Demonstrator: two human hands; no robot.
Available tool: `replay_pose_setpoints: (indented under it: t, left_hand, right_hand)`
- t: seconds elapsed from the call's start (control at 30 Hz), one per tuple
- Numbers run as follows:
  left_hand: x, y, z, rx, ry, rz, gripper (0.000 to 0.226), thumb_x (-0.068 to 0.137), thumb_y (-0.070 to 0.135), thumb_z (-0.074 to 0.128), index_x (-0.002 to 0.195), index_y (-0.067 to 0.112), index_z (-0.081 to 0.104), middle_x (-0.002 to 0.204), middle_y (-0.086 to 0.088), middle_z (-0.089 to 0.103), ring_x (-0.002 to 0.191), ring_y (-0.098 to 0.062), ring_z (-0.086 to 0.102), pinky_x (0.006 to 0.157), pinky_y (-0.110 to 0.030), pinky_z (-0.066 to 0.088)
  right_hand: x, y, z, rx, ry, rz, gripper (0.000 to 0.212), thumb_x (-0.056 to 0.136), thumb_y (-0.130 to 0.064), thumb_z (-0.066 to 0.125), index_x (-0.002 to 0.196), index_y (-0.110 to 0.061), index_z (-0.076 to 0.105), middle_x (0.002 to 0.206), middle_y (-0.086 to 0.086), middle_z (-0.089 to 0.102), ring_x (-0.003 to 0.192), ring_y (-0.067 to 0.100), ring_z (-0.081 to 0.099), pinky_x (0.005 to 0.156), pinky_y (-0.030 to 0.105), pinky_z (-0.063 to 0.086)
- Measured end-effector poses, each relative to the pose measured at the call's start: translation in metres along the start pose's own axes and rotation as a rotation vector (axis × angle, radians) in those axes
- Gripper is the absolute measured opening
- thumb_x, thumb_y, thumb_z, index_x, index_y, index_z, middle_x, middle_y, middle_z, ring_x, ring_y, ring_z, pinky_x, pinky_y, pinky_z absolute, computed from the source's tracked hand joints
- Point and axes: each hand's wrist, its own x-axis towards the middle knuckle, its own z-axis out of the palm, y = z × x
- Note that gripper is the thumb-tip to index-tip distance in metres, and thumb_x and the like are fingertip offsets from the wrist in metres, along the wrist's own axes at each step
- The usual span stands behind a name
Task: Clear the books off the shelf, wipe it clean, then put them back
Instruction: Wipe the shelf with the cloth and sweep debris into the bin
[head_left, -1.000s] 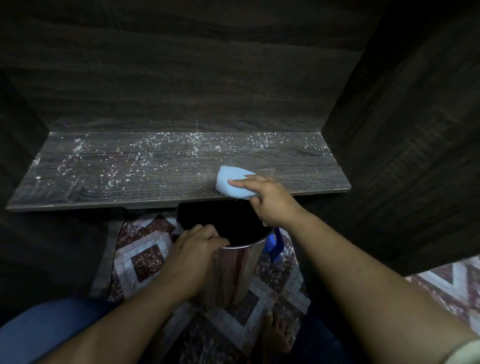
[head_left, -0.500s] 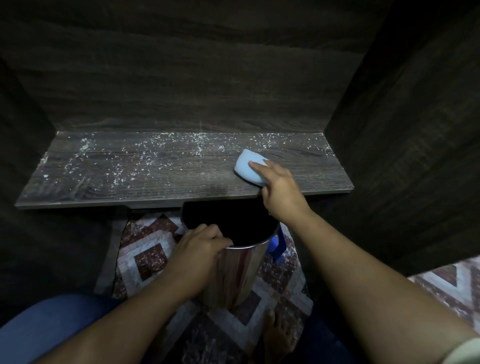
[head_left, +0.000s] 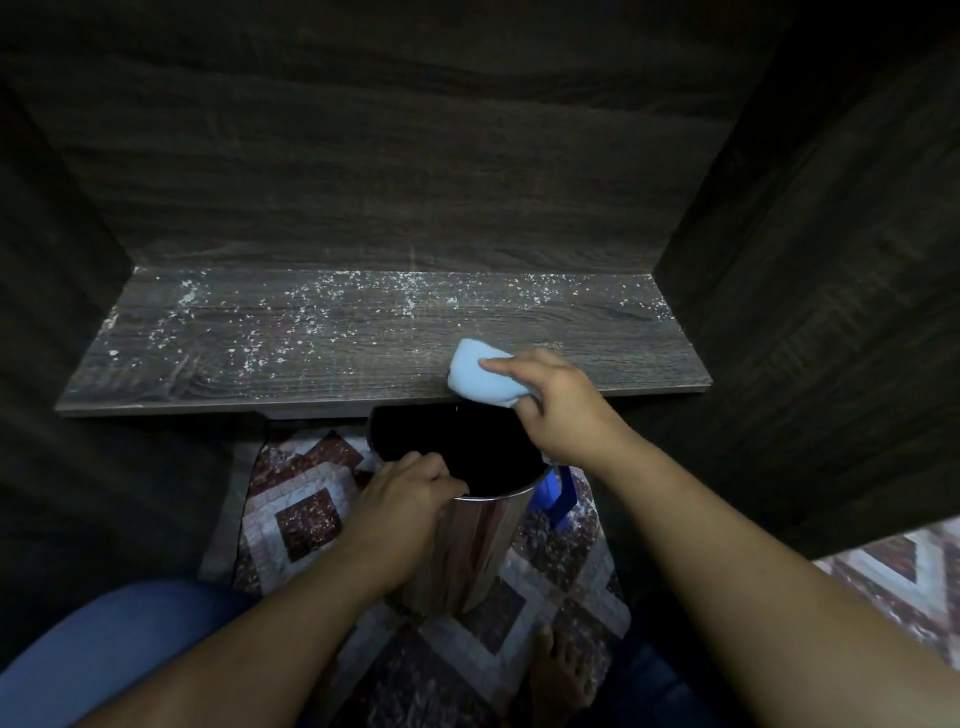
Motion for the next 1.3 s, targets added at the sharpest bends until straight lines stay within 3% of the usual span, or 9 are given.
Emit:
replay_pose_setpoints:
  t: [0.17,0.33,0.47,0.63,0.77,0.93,1.03,1.17,1.3]
  left_hand:
    - [0.002,0.003,0.003,-0.008,0.0,-0.012,0.033,0.069,0.007,0.077,0.095,0.027,0.073,0.08,0.007,0.054,0.073,-0.019,0.054,0.06,-0.03,0.044]
    - [0.005,0.006,0.002,0.005,0.006,0.009,0.032,0.07,0.012,0.063,0.096,0.026,0.072,0.081,0.006,0.055,0.074,-0.02,0.054,0.06,-0.032,0.046]
    - [0.008,0.007,0.004,0.004,0.002,0.02,0.034,0.069,0.007,0.069,0.098,0.025,0.073,0.081,0.006,0.055,0.073,-0.019,0.054,0.06,-0.03,0.044]
    - [0.015,0.012,0.007,0.015,0.03,0.051,0.037,0.065,0.005,0.074,0.099,0.022,0.073,0.081,0.003,0.055,0.071,-0.02,0.054,0.058,-0.03,0.043]
    - [0.023,0.019,0.011,0.02,0.064,0.055,0.04,0.062,0.005,0.079,0.097,0.021,0.073,0.08,0.004,0.056,0.071,-0.019,0.056,0.06,-0.028,0.042]
    - [0.028,0.026,0.014,0.019,0.09,0.093,0.031,0.075,0.019,0.05,0.097,0.024,0.072,0.082,0.006,0.054,0.072,-0.016,0.052,0.059,-0.028,0.045]
    - [0.03,0.029,0.015,0.028,0.078,0.102,0.034,0.075,0.021,0.046,0.097,0.026,0.07,0.083,0.007,0.053,0.073,-0.015,0.05,0.06,-0.028,0.044]
    - [0.033,0.03,0.014,0.039,0.066,0.098,0.036,0.071,0.022,0.044,0.095,0.025,0.071,0.082,0.007,0.054,0.071,-0.016,0.05,0.057,-0.028,0.045]
    - [0.033,0.028,0.012,0.021,0.038,0.069,0.042,0.067,0.024,0.041,0.095,0.025,0.073,0.082,0.007,0.054,0.071,-0.016,0.051,0.059,-0.026,0.045]
  right_hand:
    - [-0.002,-0.008,-0.008,0.004,0.286,-0.055,0.055,0.074,0.008,0.054,0.126,-0.01,0.053,0.126,0.007,0.044,0.121,0.014,0.041,0.106,0.012,0.026]
    - [-0.002,0.0,0.005,-0.105,-0.009,-0.009,0.046,0.076,0.002,0.056,0.119,-0.013,0.058,0.12,0.009,0.049,0.116,0.027,0.047,0.099,0.032,0.038]
    - [0.003,-0.004,0.0,-0.078,0.165,-0.04,0.049,0.075,0.003,0.054,0.121,-0.012,0.059,0.117,0.008,0.05,0.111,0.027,0.048,0.096,0.032,0.04]
    - [0.001,0.007,0.002,-0.102,-0.014,0.042,0.05,0.079,0.002,0.055,0.125,-0.016,0.058,0.122,0.009,0.052,0.117,0.027,0.047,0.1,0.036,0.04]
    - [0.009,0.015,-0.005,-0.126,0.172,0.049,0.063,0.08,0.004,0.054,0.137,-0.023,0.052,0.132,0.009,0.046,0.118,0.029,0.042,0.103,0.04,0.039]
    - [0.019,0.042,-0.025,-0.312,0.389,0.265,0.075,0.083,0.0,0.056,0.147,-0.034,0.034,0.15,0.015,0.027,0.126,0.037,0.036,0.101,0.047,0.039]
    - [0.022,0.064,-0.041,-0.411,0.547,0.402,0.072,0.085,-0.003,0.056,0.146,-0.034,0.036,0.152,0.018,0.024,0.12,0.041,0.037,0.096,0.05,0.039]
    - [0.023,0.087,-0.053,-0.381,0.605,0.573,0.061,0.09,-0.006,0.052,0.14,-0.039,0.044,0.155,0.006,0.021,0.121,0.036,0.032,0.098,0.053,0.039]
    - [0.027,0.101,-0.057,-0.416,0.594,0.566,0.06,0.091,-0.002,0.052,0.14,-0.035,0.046,0.156,0.001,0.021,0.12,0.032,0.029,0.098,0.05,0.04]
